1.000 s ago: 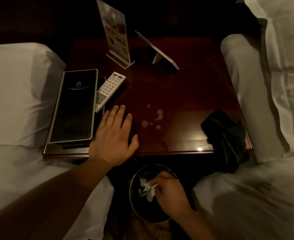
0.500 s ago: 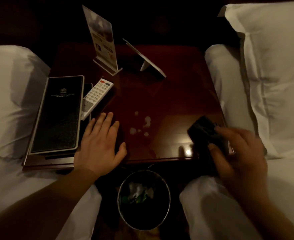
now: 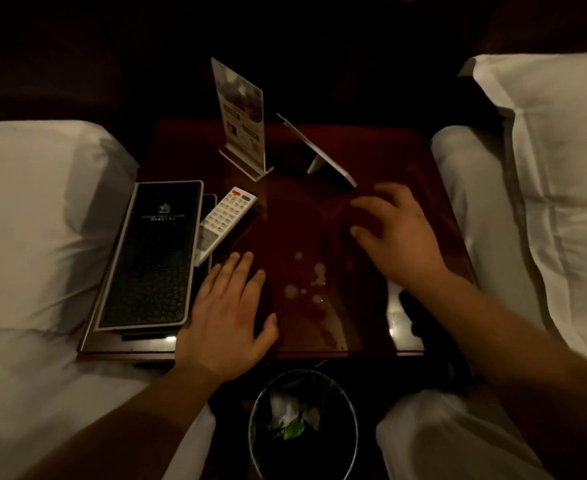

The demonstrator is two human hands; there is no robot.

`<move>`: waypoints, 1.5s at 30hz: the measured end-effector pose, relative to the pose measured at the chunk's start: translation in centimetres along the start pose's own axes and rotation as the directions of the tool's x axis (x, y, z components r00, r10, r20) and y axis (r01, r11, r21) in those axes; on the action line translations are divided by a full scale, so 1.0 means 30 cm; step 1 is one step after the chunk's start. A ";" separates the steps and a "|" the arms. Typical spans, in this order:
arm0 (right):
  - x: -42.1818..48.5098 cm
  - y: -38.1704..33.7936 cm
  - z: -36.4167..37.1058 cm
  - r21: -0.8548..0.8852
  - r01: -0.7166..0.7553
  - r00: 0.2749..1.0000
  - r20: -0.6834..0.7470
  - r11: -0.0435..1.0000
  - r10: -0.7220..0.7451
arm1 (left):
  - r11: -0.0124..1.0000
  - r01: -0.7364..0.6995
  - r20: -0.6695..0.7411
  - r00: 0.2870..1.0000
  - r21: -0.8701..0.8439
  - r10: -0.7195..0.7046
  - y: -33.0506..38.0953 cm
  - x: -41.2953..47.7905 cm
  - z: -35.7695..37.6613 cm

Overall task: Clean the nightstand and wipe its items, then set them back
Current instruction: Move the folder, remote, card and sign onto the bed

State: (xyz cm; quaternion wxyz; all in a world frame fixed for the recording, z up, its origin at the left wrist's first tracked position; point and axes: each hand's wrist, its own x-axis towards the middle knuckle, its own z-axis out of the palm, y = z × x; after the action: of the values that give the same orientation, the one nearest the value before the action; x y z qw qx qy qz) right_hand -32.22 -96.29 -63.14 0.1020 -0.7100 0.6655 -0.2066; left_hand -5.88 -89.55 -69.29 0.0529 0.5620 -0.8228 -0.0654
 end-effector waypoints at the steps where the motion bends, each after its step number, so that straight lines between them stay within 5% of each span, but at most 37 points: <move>1: 0.066 -0.012 0.008 -0.029 0.001 1.000 0.028 1.000 0.000 | 1.000 -0.002 -0.005 1.000 -0.003 0.002 -0.003 0.000 0.003; 9: 0.329 -0.072 0.071 -0.273 0.029 0.970 0.239 0.962 0.038 | 1.000 -0.003 -0.002 1.000 0.006 0.003 -0.007 0.006 0.021; 22: 0.289 -0.081 0.070 -0.350 0.079 0.990 0.138 0.933 -0.032 | 0.999 -0.031 0.068 0.997 0.012 0.030 -0.010 0.011 0.024; 31: 0.218 -0.040 -0.066 -0.184 -0.042 0.998 -0.055 0.982 0.033 | 1.000 -0.021 0.085 0.996 0.000 0.021 -0.003 0.014 0.008; 38: 0.154 -0.106 -0.150 0.060 -0.101 0.992 -0.074 0.993 0.105 | 0.991 0.106 0.243 0.966 -0.077 -0.084 0.038 0.014 -0.119; 40: 0.144 -0.133 -0.157 0.109 -0.080 0.993 -0.080 0.991 0.089 | 0.977 0.104 0.145 0.986 -0.188 -0.077 0.032 0.014 -0.190; 43: 0.127 -0.172 -0.166 0.165 -0.050 0.993 -0.101 0.985 0.067 | 0.979 0.014 -0.189 0.980 -0.204 -0.054 -0.020 0.006 -0.305; 45: 0.116 -0.197 -0.170 0.196 -0.042 0.993 -0.096 0.980 0.062 | 0.983 0.144 -0.303 0.938 -0.111 -0.171 -0.092 -0.003 -0.340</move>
State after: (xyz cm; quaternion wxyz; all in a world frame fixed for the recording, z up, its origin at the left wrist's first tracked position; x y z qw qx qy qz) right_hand -28.97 -98.49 -55.54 0.1421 -0.6675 0.6649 -0.3035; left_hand -1.67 -90.96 -59.68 0.2011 0.6264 -0.7529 -0.0160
